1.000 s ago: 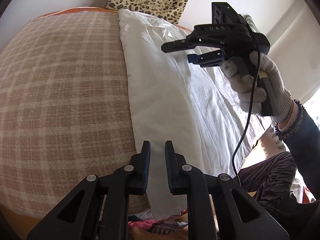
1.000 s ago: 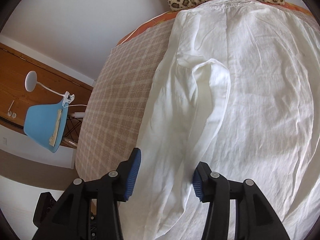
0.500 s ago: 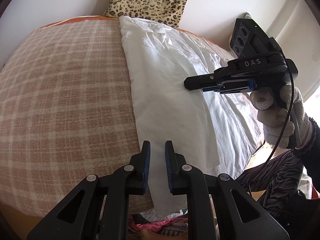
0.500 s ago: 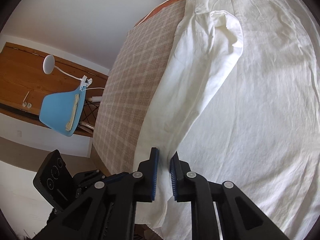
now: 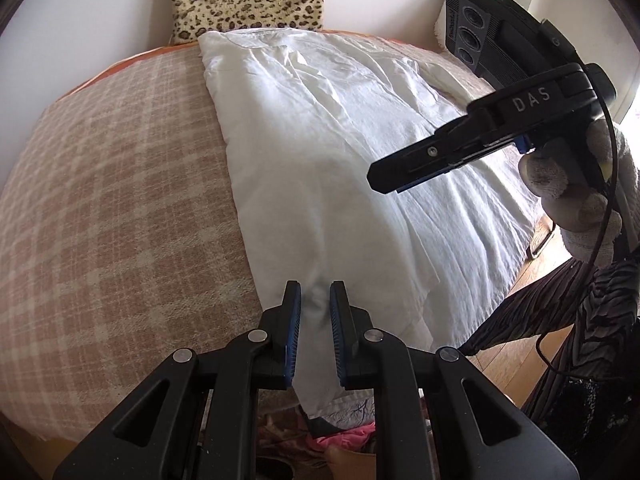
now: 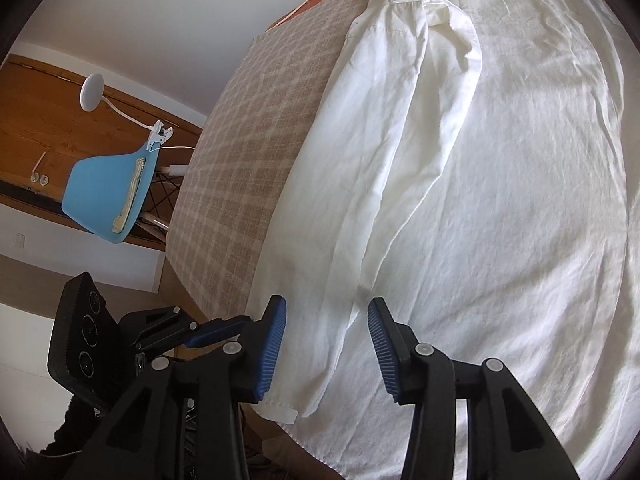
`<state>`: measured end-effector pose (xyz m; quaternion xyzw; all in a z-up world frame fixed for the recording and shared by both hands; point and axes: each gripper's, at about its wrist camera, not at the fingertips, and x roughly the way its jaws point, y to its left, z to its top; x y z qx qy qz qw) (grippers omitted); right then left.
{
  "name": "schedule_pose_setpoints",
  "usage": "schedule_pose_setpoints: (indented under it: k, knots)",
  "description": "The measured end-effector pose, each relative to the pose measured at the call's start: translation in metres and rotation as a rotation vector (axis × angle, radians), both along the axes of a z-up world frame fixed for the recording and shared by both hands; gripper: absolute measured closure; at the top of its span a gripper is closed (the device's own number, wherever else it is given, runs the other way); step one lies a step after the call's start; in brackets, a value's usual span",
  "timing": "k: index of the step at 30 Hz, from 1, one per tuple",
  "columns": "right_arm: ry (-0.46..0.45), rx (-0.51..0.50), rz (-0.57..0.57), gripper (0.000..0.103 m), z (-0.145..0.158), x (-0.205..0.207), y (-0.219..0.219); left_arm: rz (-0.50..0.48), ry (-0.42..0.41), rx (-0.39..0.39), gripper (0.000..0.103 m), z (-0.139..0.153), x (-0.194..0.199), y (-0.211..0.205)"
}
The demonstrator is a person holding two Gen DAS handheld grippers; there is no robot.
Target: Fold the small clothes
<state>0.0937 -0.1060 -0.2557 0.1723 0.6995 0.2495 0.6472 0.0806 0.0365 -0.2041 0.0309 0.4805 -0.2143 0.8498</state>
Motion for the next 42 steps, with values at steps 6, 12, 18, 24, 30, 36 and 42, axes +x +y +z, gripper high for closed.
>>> schedule_pose_setpoints:
  k: [6,12,18,24,30,36,42]
  knots:
    - [-0.057,-0.032,0.053,0.058,0.015,-0.041,0.01,0.037,-0.017,-0.006,0.09,0.007,-0.005,0.015]
    - [-0.215,-0.18,0.293,0.057,0.034,-0.087,0.049,0.133,0.021,-0.153,0.09,0.015,0.003,0.049]
    - [-0.342,-0.34,0.459,0.058,0.032,-0.111,0.083,0.112,0.033,-0.197,0.09,0.015,0.005,0.04]
    - [-0.448,-0.483,0.484,0.069,0.036,-0.122,0.085,0.069,0.059,-0.187,0.09,0.006,0.008,0.026]
    - [-0.588,-0.503,0.465,0.09,0.069,-0.126,0.089,0.016,0.075,-0.123,0.09,-0.005,0.006,0.013]
    - [-0.482,-0.364,0.528,0.082,0.085,-0.129,0.073,-0.03,0.044,-0.069,0.09,-0.005,-0.001,0.004]
    - [-0.504,-0.302,0.317,0.076,0.114,-0.076,0.036,0.053,0.0,-0.128,0.09,0.008,0.02,0.015]
